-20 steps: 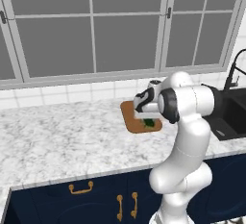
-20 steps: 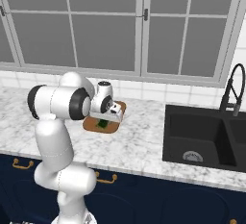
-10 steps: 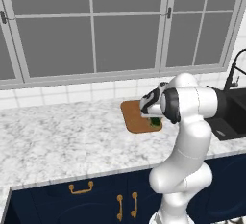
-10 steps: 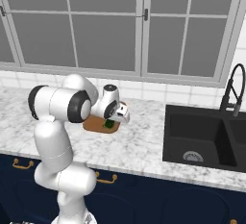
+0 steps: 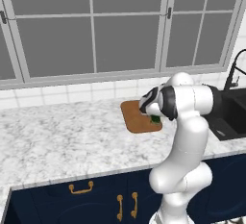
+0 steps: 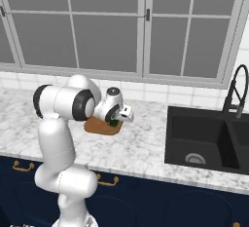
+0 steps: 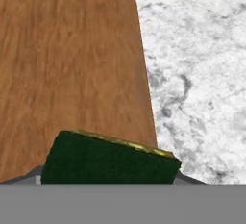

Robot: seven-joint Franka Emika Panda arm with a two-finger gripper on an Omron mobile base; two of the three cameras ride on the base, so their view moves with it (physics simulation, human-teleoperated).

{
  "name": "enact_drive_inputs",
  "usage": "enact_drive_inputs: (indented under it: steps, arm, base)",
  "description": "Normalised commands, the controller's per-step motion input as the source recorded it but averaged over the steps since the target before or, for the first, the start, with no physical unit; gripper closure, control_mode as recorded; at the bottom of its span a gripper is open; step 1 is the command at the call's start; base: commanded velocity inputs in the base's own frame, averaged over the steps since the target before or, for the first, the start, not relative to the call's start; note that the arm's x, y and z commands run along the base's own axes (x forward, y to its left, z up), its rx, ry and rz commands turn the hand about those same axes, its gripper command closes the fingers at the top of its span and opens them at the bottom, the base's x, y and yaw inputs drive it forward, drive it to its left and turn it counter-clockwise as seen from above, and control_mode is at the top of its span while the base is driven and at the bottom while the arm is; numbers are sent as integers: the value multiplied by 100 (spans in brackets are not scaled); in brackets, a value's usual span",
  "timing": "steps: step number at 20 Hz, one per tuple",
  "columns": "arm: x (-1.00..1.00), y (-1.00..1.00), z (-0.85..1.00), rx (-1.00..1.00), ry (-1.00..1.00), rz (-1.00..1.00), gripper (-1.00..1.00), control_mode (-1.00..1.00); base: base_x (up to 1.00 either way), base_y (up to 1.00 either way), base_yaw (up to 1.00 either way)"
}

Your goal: Pick up the sponge from the counter and clean the cutting board by briefly scrubbing or pressing down on the cutting board. Once finished, release the sponge.

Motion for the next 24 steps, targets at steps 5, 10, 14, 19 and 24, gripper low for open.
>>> enact_drive_inputs:
  steps: [5, 10, 14, 19, 24]
  arm:
    - [79, 3, 0, 0, -3, -1, 100, -100]
    - [77, 0, -3, 0, -6, 0, 100, -100]
    - [60, 0, -20, 2, -11, 0, 100, -100]
    - [29, 6, -26, 2, -12, 0, 100, -100]
    - [-3, 70, -50, 2, 8, 6, 100, -100]
  base:
    - [0, 0, 0]
    - [0, 0, 0]
    - [0, 0, 0]
    - [0, 0, 0]
    - [0, 0, 0]
